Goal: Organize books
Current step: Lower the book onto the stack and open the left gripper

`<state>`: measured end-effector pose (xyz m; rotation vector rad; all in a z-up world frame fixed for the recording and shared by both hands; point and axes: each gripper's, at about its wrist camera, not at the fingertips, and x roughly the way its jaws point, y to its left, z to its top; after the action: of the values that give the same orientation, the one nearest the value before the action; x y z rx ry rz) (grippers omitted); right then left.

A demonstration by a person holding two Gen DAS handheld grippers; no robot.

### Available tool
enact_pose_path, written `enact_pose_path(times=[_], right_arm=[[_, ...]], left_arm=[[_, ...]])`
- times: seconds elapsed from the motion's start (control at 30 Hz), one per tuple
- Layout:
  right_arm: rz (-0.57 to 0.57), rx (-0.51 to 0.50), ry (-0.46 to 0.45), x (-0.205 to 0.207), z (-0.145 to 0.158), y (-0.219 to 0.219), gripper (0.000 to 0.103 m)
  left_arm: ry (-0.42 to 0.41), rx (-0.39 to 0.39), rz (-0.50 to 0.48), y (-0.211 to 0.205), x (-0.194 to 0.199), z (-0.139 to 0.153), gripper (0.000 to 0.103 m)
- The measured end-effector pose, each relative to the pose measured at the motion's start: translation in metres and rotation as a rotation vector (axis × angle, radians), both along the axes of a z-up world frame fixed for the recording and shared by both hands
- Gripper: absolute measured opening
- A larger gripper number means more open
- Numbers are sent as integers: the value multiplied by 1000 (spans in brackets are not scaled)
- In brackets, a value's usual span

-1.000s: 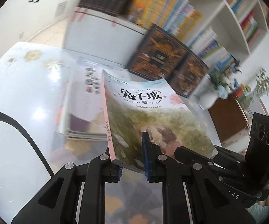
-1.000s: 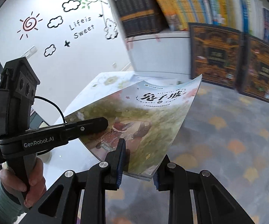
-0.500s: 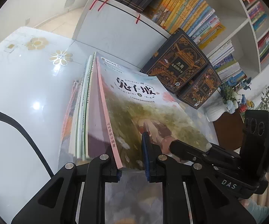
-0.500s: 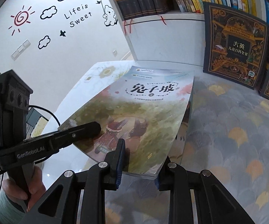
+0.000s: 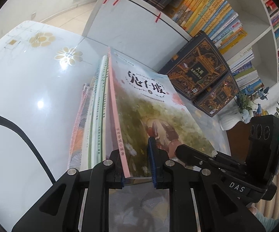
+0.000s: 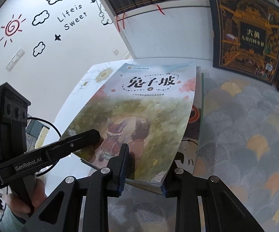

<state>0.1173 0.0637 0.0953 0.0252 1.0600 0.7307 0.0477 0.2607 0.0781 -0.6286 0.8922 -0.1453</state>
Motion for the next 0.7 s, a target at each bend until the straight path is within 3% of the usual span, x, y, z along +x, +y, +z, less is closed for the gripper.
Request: enact_pose_path(times=[0.37,0.5,0.6,0.7], right_arm=[[-47,7,55,2,-9,0,29],[-50,-6,54,-2,-7,4,36],[-51,-17,56,-4,-5,5,41],[-51,-40,53,-9,-5,3,42]], left_arm=[[19,29,24,7,7,-5,17],[15,-17,72,22,-1,-5,17],[34,41,101,25,-9,-4,19],[34,43,114,28,-22,-2,19]])
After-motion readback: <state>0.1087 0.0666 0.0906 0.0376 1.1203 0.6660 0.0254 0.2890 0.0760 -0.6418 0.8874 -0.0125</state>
